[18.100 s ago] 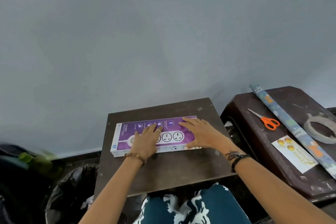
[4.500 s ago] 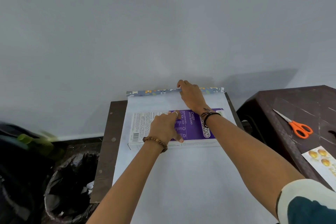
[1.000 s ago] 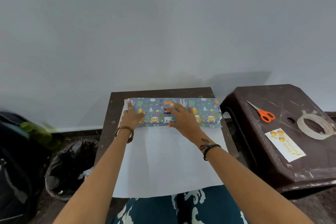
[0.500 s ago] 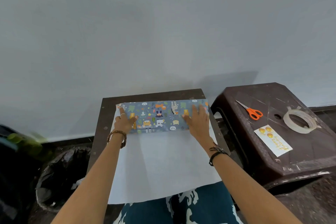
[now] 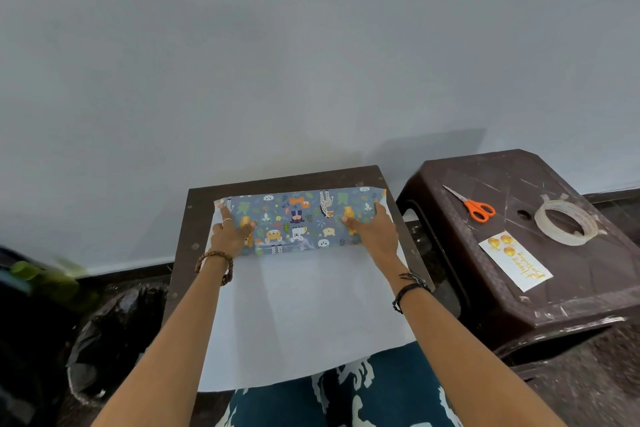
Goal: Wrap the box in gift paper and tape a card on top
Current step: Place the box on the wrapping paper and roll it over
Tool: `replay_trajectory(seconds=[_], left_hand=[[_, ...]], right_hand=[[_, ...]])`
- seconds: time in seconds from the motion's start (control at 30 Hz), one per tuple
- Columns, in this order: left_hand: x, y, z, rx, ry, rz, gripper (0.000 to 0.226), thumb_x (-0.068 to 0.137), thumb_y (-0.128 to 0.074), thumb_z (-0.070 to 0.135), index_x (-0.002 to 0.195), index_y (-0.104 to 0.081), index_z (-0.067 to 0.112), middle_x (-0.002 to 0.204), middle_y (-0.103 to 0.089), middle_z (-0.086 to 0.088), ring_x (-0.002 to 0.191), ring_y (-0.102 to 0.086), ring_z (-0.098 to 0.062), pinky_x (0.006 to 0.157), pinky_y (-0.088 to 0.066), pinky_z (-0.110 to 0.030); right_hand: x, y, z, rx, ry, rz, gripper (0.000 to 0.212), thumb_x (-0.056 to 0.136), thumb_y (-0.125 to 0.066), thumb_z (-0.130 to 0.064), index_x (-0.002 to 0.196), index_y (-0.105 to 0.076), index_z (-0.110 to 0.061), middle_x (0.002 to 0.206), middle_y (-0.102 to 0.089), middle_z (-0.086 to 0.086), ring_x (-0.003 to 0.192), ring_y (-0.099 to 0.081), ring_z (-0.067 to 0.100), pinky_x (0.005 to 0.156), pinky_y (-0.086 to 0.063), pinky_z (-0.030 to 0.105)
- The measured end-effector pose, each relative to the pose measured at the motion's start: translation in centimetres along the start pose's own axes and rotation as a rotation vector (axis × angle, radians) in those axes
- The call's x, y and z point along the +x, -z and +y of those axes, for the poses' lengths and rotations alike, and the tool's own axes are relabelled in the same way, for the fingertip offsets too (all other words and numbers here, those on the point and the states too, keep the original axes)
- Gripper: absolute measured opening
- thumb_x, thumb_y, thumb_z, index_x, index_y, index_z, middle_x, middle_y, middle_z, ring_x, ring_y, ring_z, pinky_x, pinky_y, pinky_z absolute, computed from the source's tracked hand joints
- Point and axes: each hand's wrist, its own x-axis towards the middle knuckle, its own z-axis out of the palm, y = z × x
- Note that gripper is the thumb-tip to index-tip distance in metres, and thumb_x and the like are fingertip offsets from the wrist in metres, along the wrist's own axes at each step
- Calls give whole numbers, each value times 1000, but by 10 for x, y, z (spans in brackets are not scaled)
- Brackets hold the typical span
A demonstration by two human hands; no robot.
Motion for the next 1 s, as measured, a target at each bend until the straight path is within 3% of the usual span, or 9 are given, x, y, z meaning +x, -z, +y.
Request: replay_trajectory(seconds=[0.17, 0.27, 0.3, 0.37, 0.4, 0.47, 0.6, 0.8, 1.0], left_hand=[[-9, -1, 4, -152, -4, 32, 76, 90, -59, 28, 148, -11, 17, 131, -46, -15, 118, -49, -35, 100, -42, -44], [-15, 2, -4, -357, 100, 217, 64, 94, -53, 19, 145, -18, 2, 96, -53, 7, 92, -52, -19, 80, -41, -26], [-15, 4, -9, -370, 148, 254, 59, 94, -53, 23, 142, -28, 0, 98, -56, 4, 94, -51, -20, 79, -41, -27], [-10, 11, -20, -379, 190, 205, 38, 89, -59, 35, 106, -58, 0, 106, -61, -16, 93, -51, -25, 80, -40, -31], [-8, 15, -23, -405, 203, 183, 35, 86, -62, 38, 84, -59, 3, 97, -60, -18, 86, -50, -25, 78, -39, -32], [-7, 20, -24, -466, 228, 168, 33, 83, -68, 33, 66, -51, 9, 77, -56, -10, 72, -48, -23, 70, -40, -30], [-6, 20, -19, -537, 205, 193, 30, 81, -71, 23, 65, -48, 11, 68, -50, -5, 57, -43, -16, 53, -37, -26], [-5, 19, -17, -506, 240, 264, 36, 81, -71, 30, 60, -49, 11, 72, -49, -10, 55, -39, -18, 59, -37, -29], [-8, 22, -12, -419, 248, 285, 39, 81, -70, 36, 86, -55, 1, 88, -52, -16, 74, -48, -26, 71, -41, -32]], right_hand=[[2, 5, 1, 76, -27, -99, 125, 39, -68, -82, 140, -34, -16, 132, -51, 5, 124, -48, 26, 97, -45, 48], [2, 12, -1, 32, -63, -44, 105, 59, -79, -58, 141, -30, -13, 137, -40, 9, 131, -35, 30, 103, -37, 48], [4, 14, 2, 47, -80, -1, 100, 62, -79, -53, 140, -30, -12, 138, -39, 10, 130, -35, 31, 102, -38, 49], [8, 18, 8, 115, -114, 49, 103, 60, -79, -52, 139, -29, -11, 139, -39, 13, 127, -39, 32, 100, -40, 49], [9, 17, 10, 158, -128, 51, 103, 60, -80, -51, 139, -28, -10, 139, -39, 13, 126, -41, 32, 99, -41, 48], [8, 17, 13, 288, -162, 39, 96, 67, -81, -41, 139, -26, -8, 132, -41, 6, 118, -46, 26, 94, -43, 39], [2, 13, 17, 535, -224, 54, 74, 72, -79, -26, 129, -35, -12, 119, -54, 7, 98, -56, 19, 78, -47, 30], [-3, 17, 21, 640, -207, 64, 69, 77, -75, -19, 132, -34, -13, 116, -53, 6, 90, -56, 15, 63, -44, 22], [-7, 15, 27, 636, -161, 91, 69, 77, -75, -13, 133, -33, -12, 111, -54, 3, 96, -56, 17, 75, -44, 26]])
